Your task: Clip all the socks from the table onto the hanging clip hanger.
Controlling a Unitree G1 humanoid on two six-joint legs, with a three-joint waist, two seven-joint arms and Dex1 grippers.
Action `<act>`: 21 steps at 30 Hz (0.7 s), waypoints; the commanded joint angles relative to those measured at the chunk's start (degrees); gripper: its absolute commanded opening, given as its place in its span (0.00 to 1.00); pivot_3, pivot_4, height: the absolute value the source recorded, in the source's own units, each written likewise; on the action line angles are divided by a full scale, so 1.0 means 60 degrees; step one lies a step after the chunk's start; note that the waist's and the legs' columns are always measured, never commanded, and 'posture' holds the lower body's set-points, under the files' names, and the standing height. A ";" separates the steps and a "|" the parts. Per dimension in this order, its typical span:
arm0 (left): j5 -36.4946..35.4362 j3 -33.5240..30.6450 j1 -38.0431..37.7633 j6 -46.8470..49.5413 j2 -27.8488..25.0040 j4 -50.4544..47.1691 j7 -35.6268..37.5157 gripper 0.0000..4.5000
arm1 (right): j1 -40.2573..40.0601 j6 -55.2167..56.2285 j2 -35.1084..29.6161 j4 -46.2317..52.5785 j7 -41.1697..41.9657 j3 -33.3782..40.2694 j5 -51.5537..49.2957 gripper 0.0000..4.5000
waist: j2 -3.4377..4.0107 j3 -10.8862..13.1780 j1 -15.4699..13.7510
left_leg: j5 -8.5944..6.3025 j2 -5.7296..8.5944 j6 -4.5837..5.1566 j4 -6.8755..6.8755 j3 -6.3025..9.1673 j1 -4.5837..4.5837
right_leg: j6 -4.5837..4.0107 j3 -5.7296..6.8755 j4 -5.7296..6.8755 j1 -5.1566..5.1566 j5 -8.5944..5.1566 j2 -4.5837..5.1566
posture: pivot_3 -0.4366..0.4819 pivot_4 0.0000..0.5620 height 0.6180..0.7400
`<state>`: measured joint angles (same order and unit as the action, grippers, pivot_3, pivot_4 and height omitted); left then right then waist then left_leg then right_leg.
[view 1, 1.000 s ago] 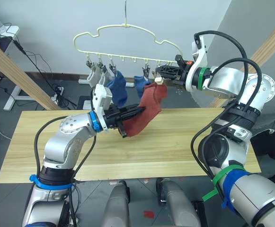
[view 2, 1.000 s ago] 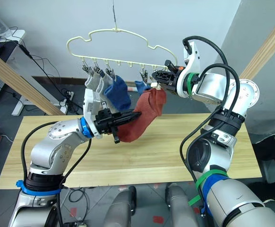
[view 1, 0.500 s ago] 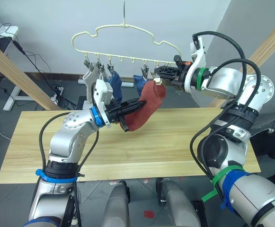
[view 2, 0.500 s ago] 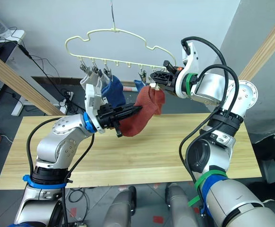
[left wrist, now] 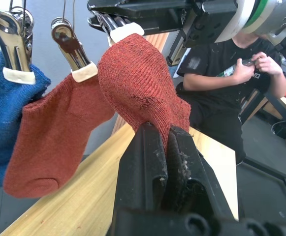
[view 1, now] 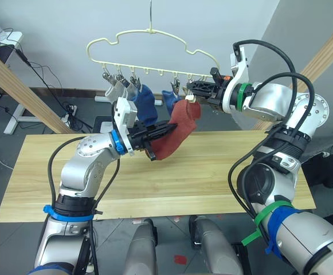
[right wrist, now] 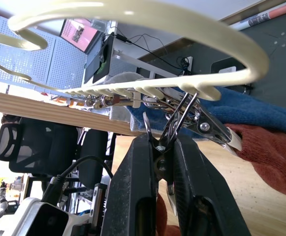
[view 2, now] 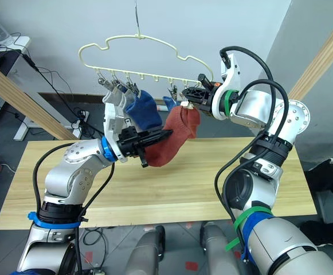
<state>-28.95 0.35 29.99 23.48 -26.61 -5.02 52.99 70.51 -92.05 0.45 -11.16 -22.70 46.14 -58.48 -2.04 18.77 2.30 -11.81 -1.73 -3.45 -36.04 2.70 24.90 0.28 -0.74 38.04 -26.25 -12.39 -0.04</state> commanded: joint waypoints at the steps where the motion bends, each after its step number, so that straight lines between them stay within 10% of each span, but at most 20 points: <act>1: -0.0035 0.0093 0.0000 -0.0059 0.0015 -0.0429 0.0067 0.00 | 0.0278 -0.0075 0.0041 0.0167 -0.0065 0.0128 -0.0381 0.04 | 0.0000 0.0000 0.0000 | 0.0000 0.0000 0.0000 0.0000 0.0000 0.0000 | 0.0000 0.0001 0.0000 0.0000 0.0000 0.0000 | 0.45 0.55 1.00; 21: 0.0043 0.0045 0.0411 -0.0158 0.0158 -0.0056 -0.0114 0.00 | 0.0199 -0.0075 0.0136 0.0194 -0.0695 0.0033 -0.1163 0.04 | 0.0000 0.0000 0.0026 | 0.0000 -0.0002 0.0000 0.0000 0.0000 0.0000 | -0.0008 0.0000 0.0002 -0.0001 0.0005 -0.0001 | 0.44 0.55 1.00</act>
<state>-28.75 1.18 31.67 23.44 -25.84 -4.12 52.28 70.62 -92.05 1.16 -11.51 -26.82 46.70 -62.36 -2.04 18.77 2.46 -11.81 -1.74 -3.45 -36.05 2.70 24.90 0.23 -0.74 38.06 -26.25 -12.37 -0.05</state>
